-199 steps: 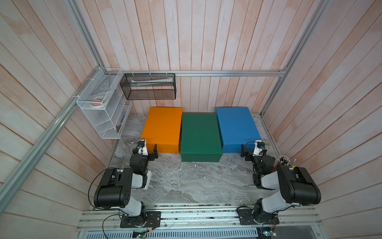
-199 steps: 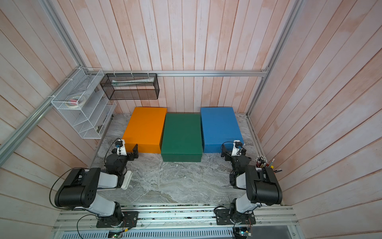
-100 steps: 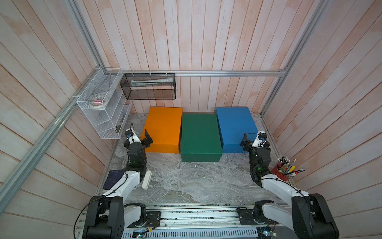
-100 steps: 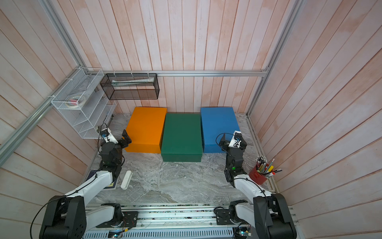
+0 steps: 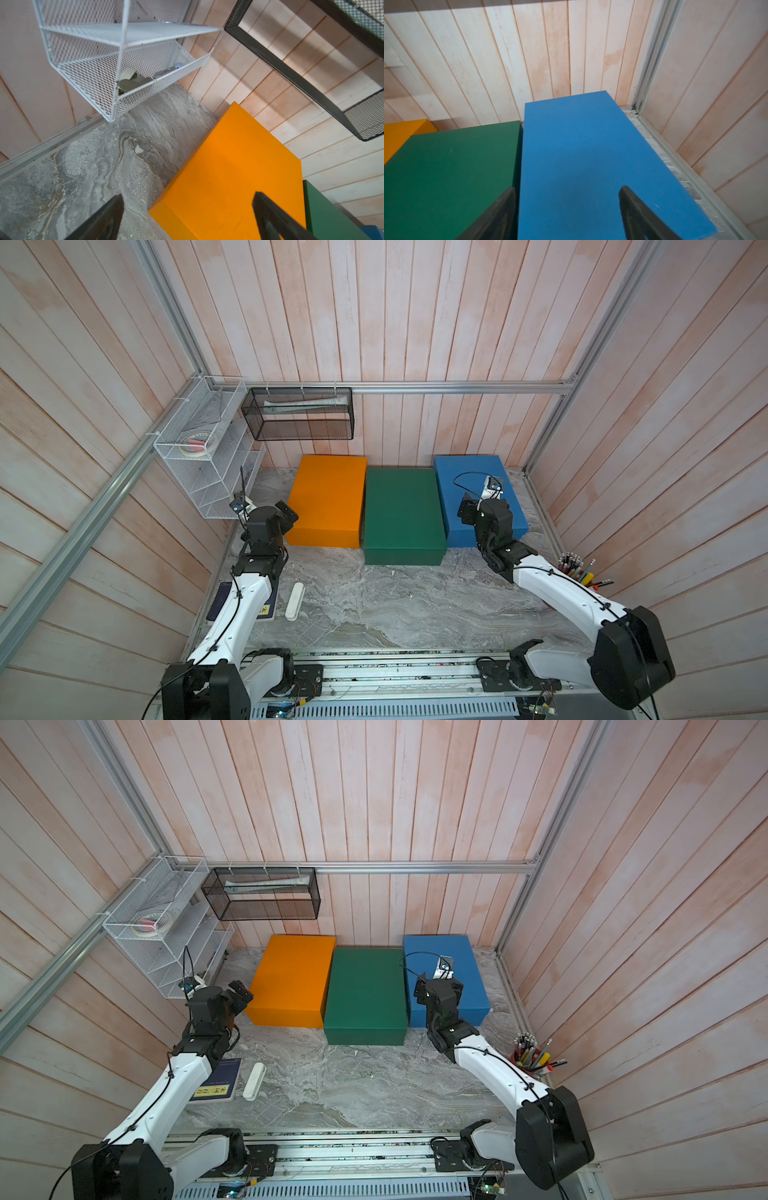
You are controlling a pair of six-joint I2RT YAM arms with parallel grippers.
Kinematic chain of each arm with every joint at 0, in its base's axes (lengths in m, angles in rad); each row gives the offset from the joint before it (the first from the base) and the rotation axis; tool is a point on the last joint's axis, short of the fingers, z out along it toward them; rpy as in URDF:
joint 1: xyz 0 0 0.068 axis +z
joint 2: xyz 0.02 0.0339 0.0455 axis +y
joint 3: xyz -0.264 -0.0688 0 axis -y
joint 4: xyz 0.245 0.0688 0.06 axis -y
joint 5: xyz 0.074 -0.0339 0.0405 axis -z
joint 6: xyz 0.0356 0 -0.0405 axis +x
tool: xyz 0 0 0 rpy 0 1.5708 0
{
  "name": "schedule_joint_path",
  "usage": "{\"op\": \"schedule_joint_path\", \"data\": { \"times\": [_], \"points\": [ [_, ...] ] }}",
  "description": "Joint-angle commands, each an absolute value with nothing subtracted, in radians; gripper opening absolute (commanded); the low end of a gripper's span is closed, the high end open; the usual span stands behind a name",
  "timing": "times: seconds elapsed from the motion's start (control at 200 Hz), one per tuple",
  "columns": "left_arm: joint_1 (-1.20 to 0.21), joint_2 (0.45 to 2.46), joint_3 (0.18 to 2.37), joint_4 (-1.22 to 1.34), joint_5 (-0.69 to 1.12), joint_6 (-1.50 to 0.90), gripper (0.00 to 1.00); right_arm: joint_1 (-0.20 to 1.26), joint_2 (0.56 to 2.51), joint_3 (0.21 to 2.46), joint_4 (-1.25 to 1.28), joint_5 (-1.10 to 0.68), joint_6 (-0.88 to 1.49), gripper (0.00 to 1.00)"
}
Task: Stack the shoeboxes
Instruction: Pick up the shoebox from the center of the board.
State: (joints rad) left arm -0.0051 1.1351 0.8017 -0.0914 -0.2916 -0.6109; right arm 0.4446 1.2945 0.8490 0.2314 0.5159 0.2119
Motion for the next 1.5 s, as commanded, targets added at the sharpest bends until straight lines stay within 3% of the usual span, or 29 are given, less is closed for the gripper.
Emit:
{"op": "schedule_joint_path", "data": {
  "times": [0.0,0.075,0.155,0.2,0.255,0.335,0.415,0.57,0.925,1.495],
  "points": [
    [-0.055,1.198,0.932,-0.25,-0.224,-0.586,0.94,0.448,1.34,0.934,0.123,0.377,0.229,0.54],
    [-0.111,1.215,0.987,-0.306,-0.225,-0.564,0.86,0.447,1.385,1.0,0.094,0.341,0.227,0.32],
    [-0.163,1.204,1.011,-0.334,-0.206,-0.568,0.83,0.446,1.441,1.079,0.056,0.313,0.21,0.22],
    [-0.184,1.196,1.023,-0.346,-0.177,-0.572,0.82,0.443,1.481,1.135,0.019,0.286,0.201,0.22],
    [-0.212,1.189,1.038,-0.369,-0.154,-0.589,0.81,0.435,1.523,1.201,-0.032,0.234,0.202,0.28],
    [-0.242,1.178,1.06,-0.395,-0.113,-0.593,0.83,0.417,1.571,1.264,-0.081,0.149,0.232,0.54],
    [-0.272,1.168,1.066,-0.414,-0.059,-0.612,0.89,0.392,1.594,1.288,-0.101,0.043,0.284,0.66],
    [-0.33,1.167,1.037,-0.414,0.097,-0.654,0.94,0.347,1.61,1.265,-0.115,-0.157,0.383,0.7],
    [-0.397,1.218,0.957,-0.371,0.304,-0.689,0.99,0.345,1.552,1.074,-0.109,-0.317,0.495,0.76],
    [-0.397,1.427,0.932,-0.246,0.405,-0.713,1.0,0.326,1.495,0.943,-0.093,-0.333,0.572,0.76]
  ]
}}
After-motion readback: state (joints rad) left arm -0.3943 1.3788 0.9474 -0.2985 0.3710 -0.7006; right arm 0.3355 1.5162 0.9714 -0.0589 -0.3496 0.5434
